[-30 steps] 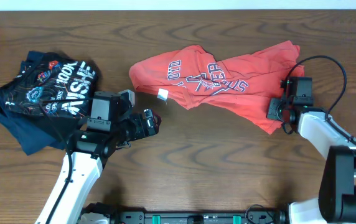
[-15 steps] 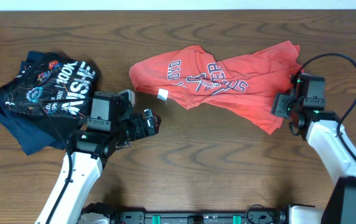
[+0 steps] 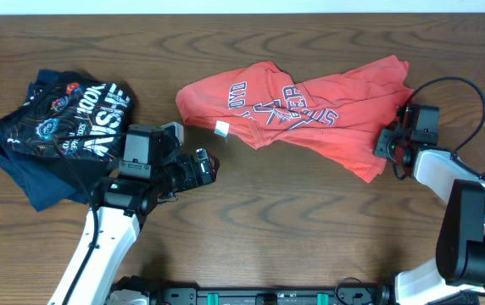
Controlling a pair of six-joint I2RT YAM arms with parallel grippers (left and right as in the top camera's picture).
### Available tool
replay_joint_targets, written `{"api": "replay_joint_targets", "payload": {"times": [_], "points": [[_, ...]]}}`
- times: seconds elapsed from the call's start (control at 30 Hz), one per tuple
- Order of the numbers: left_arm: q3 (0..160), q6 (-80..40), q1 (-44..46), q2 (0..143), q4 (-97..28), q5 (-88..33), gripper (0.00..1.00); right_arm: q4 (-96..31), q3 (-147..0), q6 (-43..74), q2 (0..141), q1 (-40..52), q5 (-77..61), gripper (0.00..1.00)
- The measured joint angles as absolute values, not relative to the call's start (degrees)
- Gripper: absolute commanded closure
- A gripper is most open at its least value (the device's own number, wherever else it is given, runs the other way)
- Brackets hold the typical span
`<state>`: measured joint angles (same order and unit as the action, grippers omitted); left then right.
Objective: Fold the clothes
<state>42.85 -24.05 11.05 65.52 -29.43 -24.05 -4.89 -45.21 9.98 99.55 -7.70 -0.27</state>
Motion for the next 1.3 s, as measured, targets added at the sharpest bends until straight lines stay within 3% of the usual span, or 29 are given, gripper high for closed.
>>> {"api": "replay_joint_targets", "payload": {"times": [0.3, 0.5, 0.63, 0.77, 0.87, 1.07, 1.2, 1.23, 1.3], "points": [[42.85, -24.08, 11.05, 65.52, -29.41, -24.05, 0.02, -10.09, -45.15, 9.28, 96.47, -7.81, -6.83, 0.99], [42.85, -24.05, 11.05, 65.52, -29.36, -24.05, 0.02, -16.12, -44.95, 2.96, 82.30, -6.24, -23.53, 0.99], [42.85, -24.08, 11.05, 65.52, -29.26, -24.05, 0.02, -31.33, -45.34, -8.12, 74.43, 0.58, -36.95, 0.97], [42.85, -24.08, 11.05, 65.52, -29.10, -24.05, 0.02, -41.32, -45.23, -15.29, 73.45, 7.35, -38.94, 0.72], [42.85, -24.10, 11.05, 65.52, -29.08, -24.05, 0.02, -42.76, -45.21, -14.31, 73.49, 9.37, -32.64, 0.67], [42.85, -24.80, 11.16, 65.52, -28.12, -24.05, 0.02, -42.92, -45.21, 2.26, 73.52, 8.86, -9.02, 0.62], [42.85, -26.28, 13.52, 65.56, -23.40, -24.03, 0.02, -41.54, -45.21, 9.34, 73.52, 8.03, -1.23, 0.59], [42.87, -26.50, 14.57, 65.63, -22.13, -24.12, 0.02, -41.39, -45.21, 10.98, 73.52, 7.97, 0.19, 0.50], [42.89, -27.00, 17.85, 66.50, -18.85, -24.16, 0.02, -41.80, -45.21, 15.90, 73.52, 7.60, 3.81, 0.23]]}}
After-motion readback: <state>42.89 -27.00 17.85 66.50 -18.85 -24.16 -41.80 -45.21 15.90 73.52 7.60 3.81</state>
